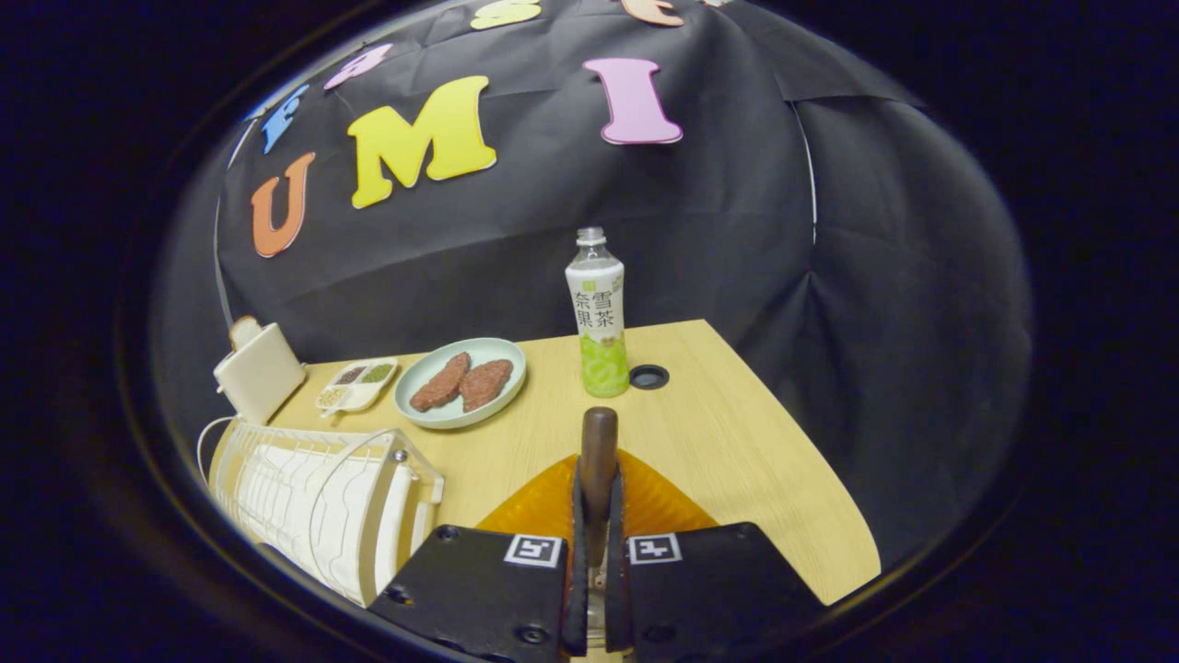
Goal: Take the plate from the dish rack, then take the spoon from the basket and place it into the plate.
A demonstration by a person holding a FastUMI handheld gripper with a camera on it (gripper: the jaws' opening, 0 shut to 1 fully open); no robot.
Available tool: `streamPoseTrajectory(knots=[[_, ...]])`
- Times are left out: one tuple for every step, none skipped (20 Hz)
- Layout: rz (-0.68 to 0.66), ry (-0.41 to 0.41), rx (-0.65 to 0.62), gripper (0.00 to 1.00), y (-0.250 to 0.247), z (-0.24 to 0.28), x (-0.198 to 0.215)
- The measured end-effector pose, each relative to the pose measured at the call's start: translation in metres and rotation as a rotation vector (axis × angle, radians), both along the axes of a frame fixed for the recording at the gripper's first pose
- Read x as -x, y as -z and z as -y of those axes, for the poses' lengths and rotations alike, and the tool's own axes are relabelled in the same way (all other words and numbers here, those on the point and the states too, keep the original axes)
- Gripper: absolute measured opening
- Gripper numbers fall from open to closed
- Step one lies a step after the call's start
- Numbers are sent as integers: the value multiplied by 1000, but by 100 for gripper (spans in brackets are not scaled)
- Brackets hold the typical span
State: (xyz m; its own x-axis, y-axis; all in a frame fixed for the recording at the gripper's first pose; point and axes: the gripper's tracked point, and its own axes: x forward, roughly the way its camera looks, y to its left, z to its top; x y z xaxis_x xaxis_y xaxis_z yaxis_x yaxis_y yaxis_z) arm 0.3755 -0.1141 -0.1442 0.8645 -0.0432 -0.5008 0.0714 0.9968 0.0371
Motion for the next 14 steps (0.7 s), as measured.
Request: streamPoseTrajectory(knots=[[9,3,11,13,-5,-1,4],[25,5,24,13,-12,-2,8],[53,11,36,13,-23,-3,12],[88,19,48,13,-34,-4,14],[132,31,63,13,-48,-4,17],[172,38,80,13,-62,-4,24],[209,39,94,13,-76,-7,31],[238,40,105,13,-89,-12,40],[257,33,115,13,-100,-17,51],[275,27,118,13,-109,-24,61],[294,29,123,13,-119,-28,73],[315,32,122,13,-128,-33,87],[340,32,117,13,-137,-39,100],[356,30,117,13,-143,-45,113]])
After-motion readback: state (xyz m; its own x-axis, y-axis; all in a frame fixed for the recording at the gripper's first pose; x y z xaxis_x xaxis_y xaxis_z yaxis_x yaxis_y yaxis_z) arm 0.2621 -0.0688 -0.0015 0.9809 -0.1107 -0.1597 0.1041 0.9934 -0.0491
